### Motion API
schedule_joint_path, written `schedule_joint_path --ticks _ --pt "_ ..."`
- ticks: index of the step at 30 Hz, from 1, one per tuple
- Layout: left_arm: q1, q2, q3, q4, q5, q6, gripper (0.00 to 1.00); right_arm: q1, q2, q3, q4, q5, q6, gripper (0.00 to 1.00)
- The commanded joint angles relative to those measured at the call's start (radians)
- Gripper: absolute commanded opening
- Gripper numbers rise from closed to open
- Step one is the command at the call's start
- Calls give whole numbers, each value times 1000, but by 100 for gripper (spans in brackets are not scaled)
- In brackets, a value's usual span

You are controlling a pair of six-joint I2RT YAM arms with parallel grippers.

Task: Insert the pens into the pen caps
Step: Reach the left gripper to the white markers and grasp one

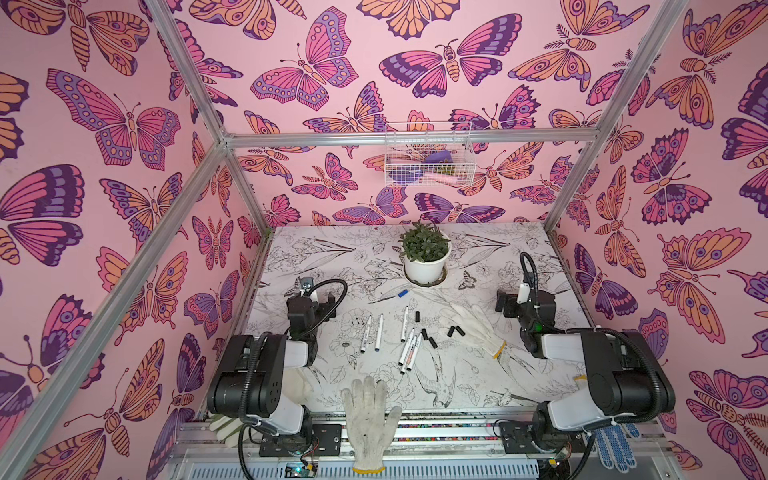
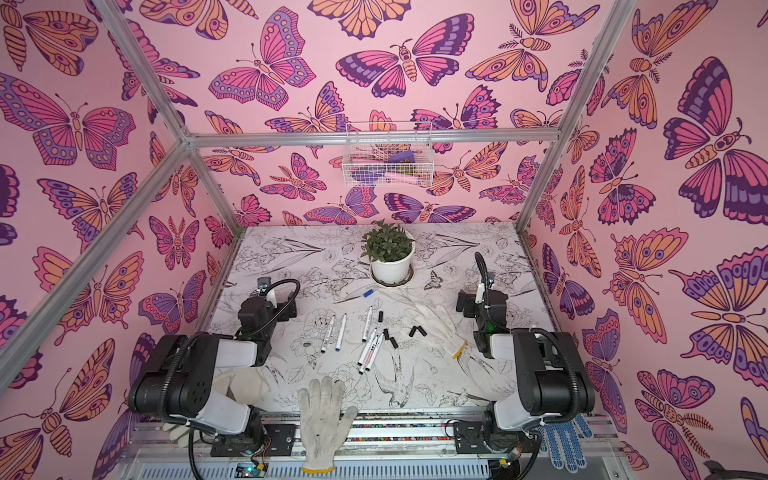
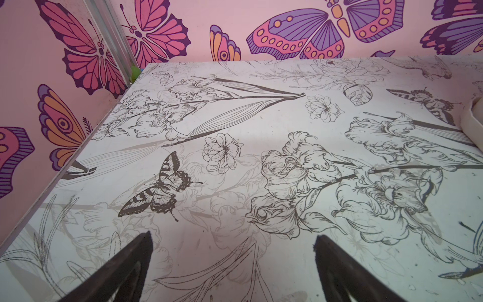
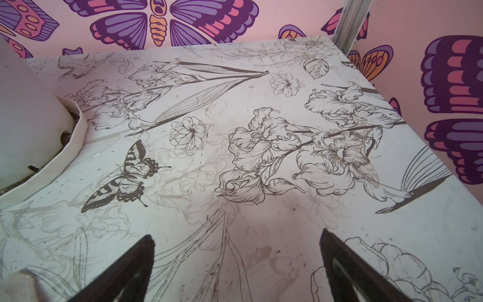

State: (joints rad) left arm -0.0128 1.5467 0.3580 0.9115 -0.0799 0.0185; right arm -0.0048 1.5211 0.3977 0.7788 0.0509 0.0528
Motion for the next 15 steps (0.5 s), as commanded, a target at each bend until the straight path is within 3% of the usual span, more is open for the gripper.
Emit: schedule_joint_path --ticks 1,3,4,6,7,8,12,15 --pt "8 -72 65 -154 13 8 98 10 -31 32 -33 4 -3 99" --pt "2 -153 215 -516 -43 -45 98 16 -52 64 -64 -3 -16 96" --pt "3 -176 272 -631 -59 -84 98 21 -85 113 -178 -24 -34 95" --pt "-20 -206 293 -669 -120 -127 98 39 -132 217 -403 -1 -42 80" --pt "-52 -222 283 -667 -203 -189 98 47 -147 236 -434 0 -31 75" --pt "-74 -236 270 -668 -215 -217 99 53 -164 241 -427 12 5 71" --pt "-236 -320 245 -772 -302 -303 98 77 -240 240 -435 51 208 71" --pt "-307 -354 281 -933 -210 -431 98 80 -260 296 -559 48 288 70"
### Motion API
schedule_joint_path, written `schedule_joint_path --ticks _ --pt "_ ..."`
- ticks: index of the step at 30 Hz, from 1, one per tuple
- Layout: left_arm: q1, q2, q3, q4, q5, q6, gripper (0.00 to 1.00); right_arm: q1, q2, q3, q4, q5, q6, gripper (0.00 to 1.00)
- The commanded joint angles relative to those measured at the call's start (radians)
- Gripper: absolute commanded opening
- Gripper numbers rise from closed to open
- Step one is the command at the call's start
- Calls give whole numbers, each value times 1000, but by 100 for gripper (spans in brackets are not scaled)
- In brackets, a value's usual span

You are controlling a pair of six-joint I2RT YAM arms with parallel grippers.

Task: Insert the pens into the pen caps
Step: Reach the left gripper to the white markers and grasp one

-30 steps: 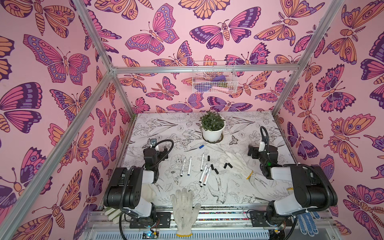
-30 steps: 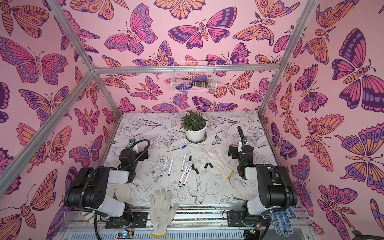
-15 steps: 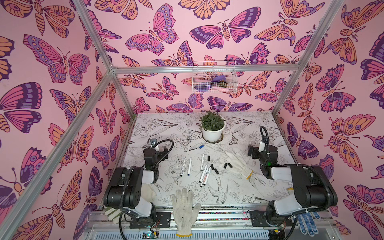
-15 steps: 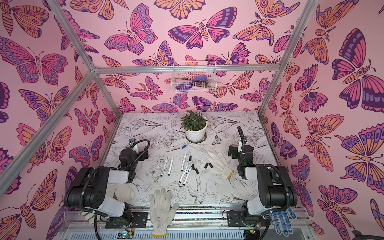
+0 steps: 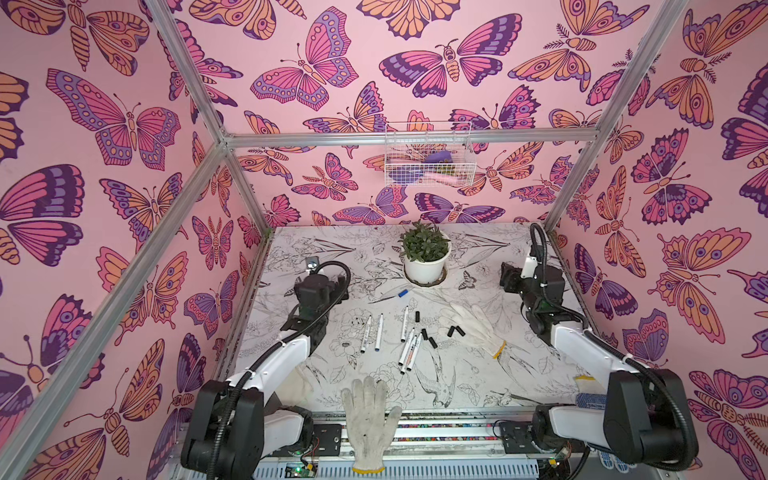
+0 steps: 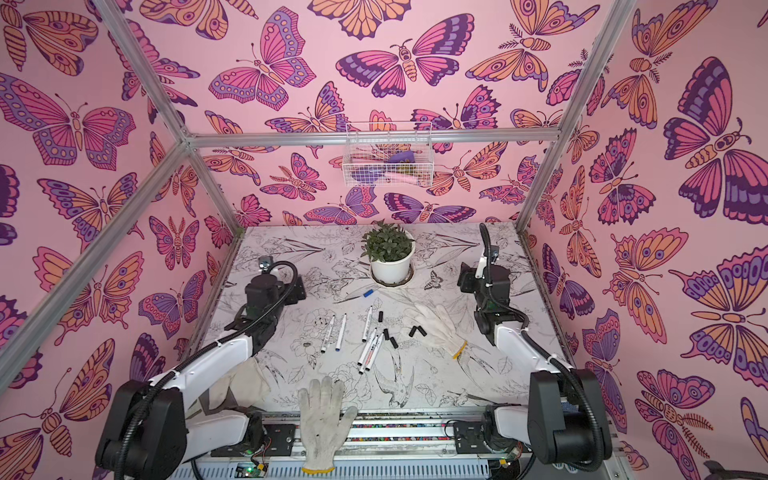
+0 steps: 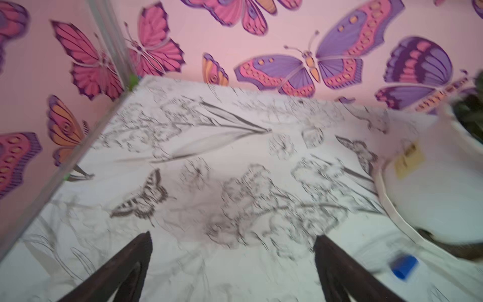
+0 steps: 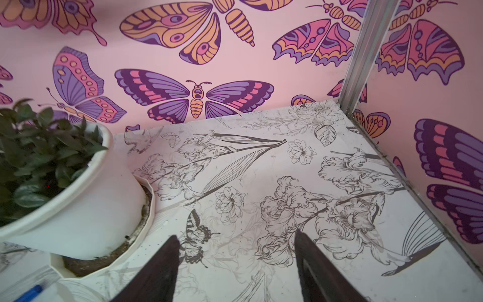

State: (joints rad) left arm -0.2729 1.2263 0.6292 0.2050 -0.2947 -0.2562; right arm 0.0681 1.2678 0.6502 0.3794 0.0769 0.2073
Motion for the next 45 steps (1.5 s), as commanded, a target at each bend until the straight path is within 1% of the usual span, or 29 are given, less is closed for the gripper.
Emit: schedule_joint_path --ticks 1,3,5,6,7,9,10,12,17,18,20,23,25,26,29,33,36,42,43,45 --pt "-69 -39 15 -267 37 -196 98 8 -7 62 -190 25 140 70" --pt "-119 -49 20 -342 64 -234 98 9 -1 91 -215 33 156 69" --pt "-173 -50 36 -464 37 -297 100 9 10 117 -236 12 155 69" --pt "-184 -45 40 -506 37 -337 100 10 14 128 -251 8 155 69" --pt "-191 -42 34 -549 58 -368 100 9 18 135 -263 7 159 69" --pt "-213 -39 16 -575 102 -399 99 11 18 136 -261 -5 155 68" --pt "-228 -38 10 -579 116 -393 98 11 15 135 -260 -8 153 68" --pt "-256 -32 11 -594 105 -379 95 11 12 138 -267 -11 144 67" --pt "-278 36 57 -608 132 -313 87 10 8 145 -284 5 126 67" --pt "-281 86 67 -612 144 -302 87 12 7 144 -285 4 123 67" --pt "-283 142 98 -642 159 -299 86 11 4 141 -280 0 122 67" --pt "-287 193 121 -649 173 -292 86 10 -1 138 -279 1 112 67" --pt "-287 225 135 -654 156 -290 80 11 -3 136 -283 2 103 67" --pt "-286 237 140 -656 147 -291 79 12 -4 137 -284 4 103 67" --pt "-287 292 169 -655 152 -262 71 12 -5 133 -280 2 104 67" --pt "-287 371 205 -660 177 -236 65 10 2 129 -283 8 98 66" --pt "-294 416 220 -690 184 -251 60 11 4 129 -283 11 100 67" --pt "-314 457 222 -734 180 -295 40 13 4 121 -279 8 107 66" --pt "-314 464 226 -738 178 -295 35 12 3 121 -279 7 105 66" --pt "-315 476 238 -746 171 -299 21 13 -1 123 -281 7 101 66"
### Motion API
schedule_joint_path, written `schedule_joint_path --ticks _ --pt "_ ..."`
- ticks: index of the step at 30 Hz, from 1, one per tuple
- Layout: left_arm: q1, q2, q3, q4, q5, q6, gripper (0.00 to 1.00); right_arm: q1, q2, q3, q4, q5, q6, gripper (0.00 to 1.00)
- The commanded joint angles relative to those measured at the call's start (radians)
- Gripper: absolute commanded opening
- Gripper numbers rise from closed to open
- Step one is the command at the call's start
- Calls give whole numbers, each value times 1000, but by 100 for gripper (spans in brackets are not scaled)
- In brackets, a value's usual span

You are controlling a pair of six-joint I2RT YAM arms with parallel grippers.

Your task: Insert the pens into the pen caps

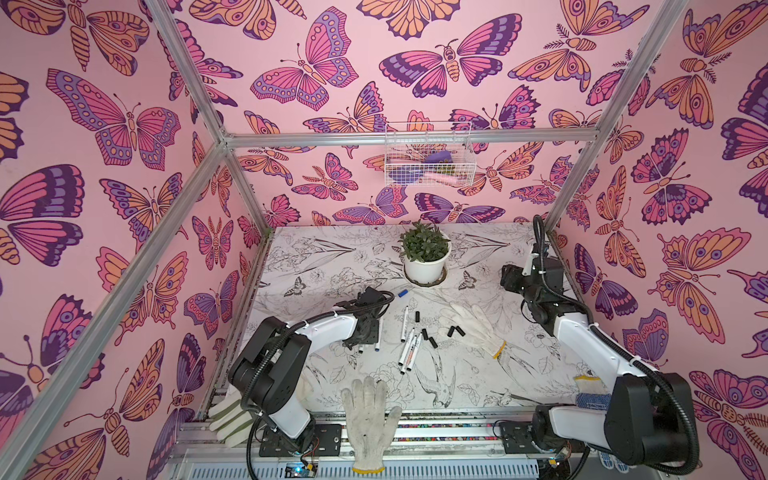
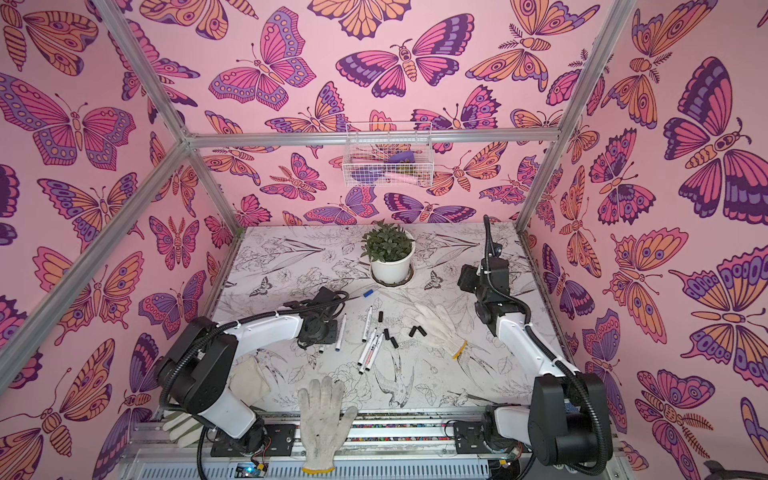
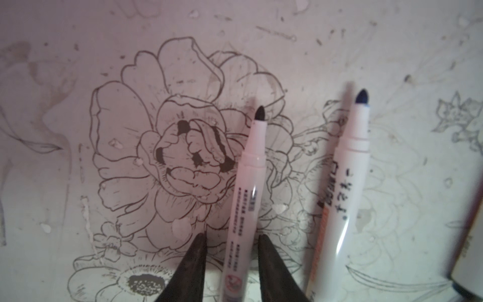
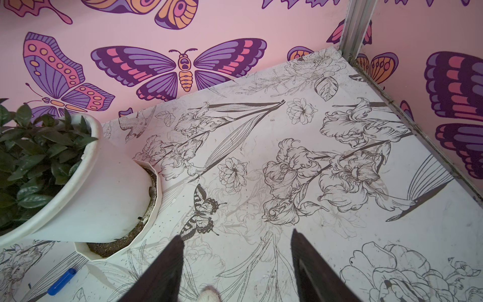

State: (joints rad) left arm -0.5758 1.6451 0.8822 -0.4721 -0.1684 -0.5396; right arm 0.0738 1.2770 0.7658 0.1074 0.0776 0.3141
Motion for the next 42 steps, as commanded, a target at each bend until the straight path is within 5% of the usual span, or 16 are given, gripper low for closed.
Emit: schedule_joint_path --ticks 1,5,11,17,20,24,37,42 --pt "-12 62 -6 -72 42 -16 17 6 -12 7 -9 3 -5 66" --pt "-10 39 29 -76 7 -21 0 23 -20 13 -10 -23 31 66" --pt "-9 -80 110 -32 -73 -7 0 156 13 49 -3 -140 78 66" --pt "-4 -255 14 382 208 144 0 326 162 204 42 -655 99 67" --pt "5 -294 -15 487 359 158 0 385 217 235 152 -817 191 67" --pt "4 -303 -32 552 462 152 0 434 245 268 186 -869 218 67" --pt "-39 -320 -37 629 459 196 0 471 289 297 110 -790 195 64" --pt "-69 -306 -32 641 451 197 0 470 288 298 116 -772 200 53"
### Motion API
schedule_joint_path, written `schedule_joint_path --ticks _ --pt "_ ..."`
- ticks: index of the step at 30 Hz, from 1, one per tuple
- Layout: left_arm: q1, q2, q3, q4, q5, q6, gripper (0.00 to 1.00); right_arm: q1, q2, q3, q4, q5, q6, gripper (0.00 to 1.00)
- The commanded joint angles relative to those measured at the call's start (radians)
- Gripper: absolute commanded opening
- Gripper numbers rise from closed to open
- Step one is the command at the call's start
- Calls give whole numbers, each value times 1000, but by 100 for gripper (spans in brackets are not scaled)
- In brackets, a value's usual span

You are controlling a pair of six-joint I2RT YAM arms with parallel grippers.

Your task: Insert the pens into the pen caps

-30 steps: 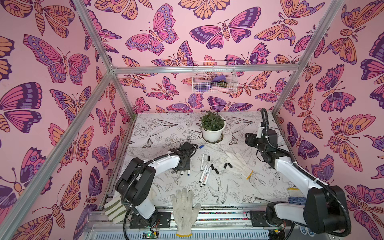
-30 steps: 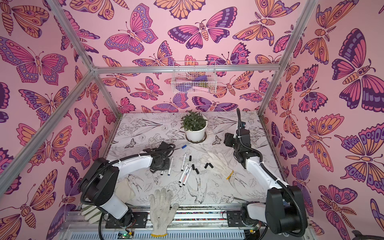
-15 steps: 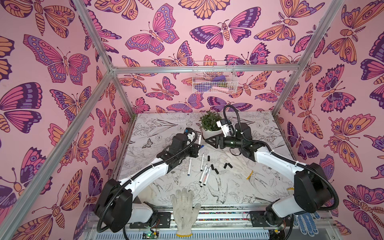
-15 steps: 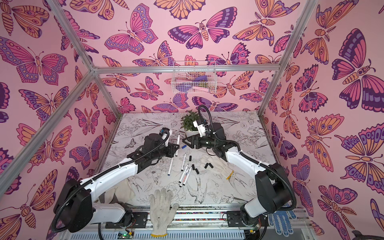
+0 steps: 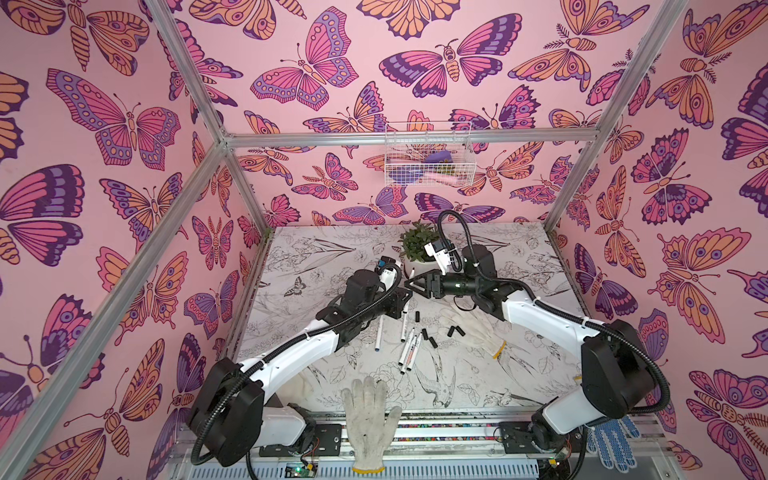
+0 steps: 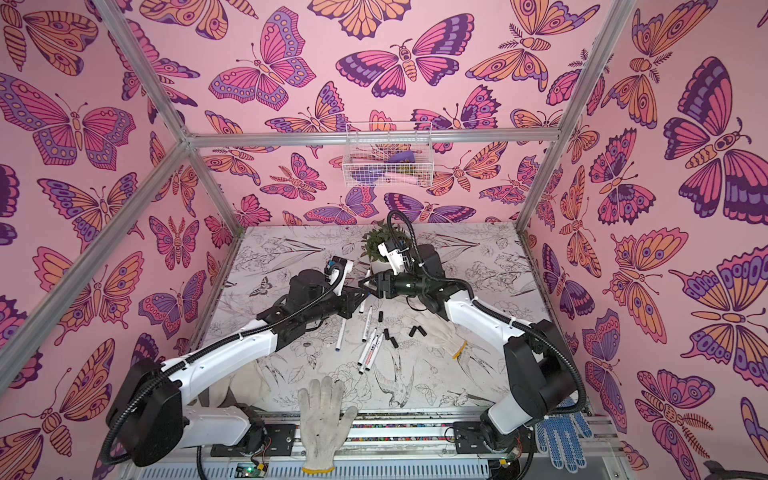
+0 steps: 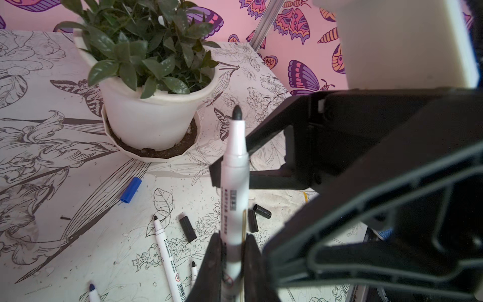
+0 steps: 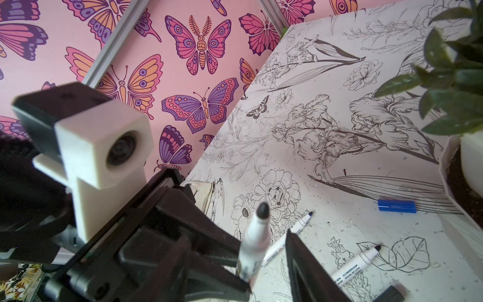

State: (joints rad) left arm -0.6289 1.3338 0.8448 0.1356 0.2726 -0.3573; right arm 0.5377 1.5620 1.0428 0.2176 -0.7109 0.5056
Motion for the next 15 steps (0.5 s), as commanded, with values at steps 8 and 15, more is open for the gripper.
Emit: schedule_joint_path --ticks 8,15 --pt "-38 -1 -19 97 -26 -32 0 7 3 8 43 16 44 32" --pt "-41 14 -34 134 -43 -52 0 7 49 12 83 0 108 2"
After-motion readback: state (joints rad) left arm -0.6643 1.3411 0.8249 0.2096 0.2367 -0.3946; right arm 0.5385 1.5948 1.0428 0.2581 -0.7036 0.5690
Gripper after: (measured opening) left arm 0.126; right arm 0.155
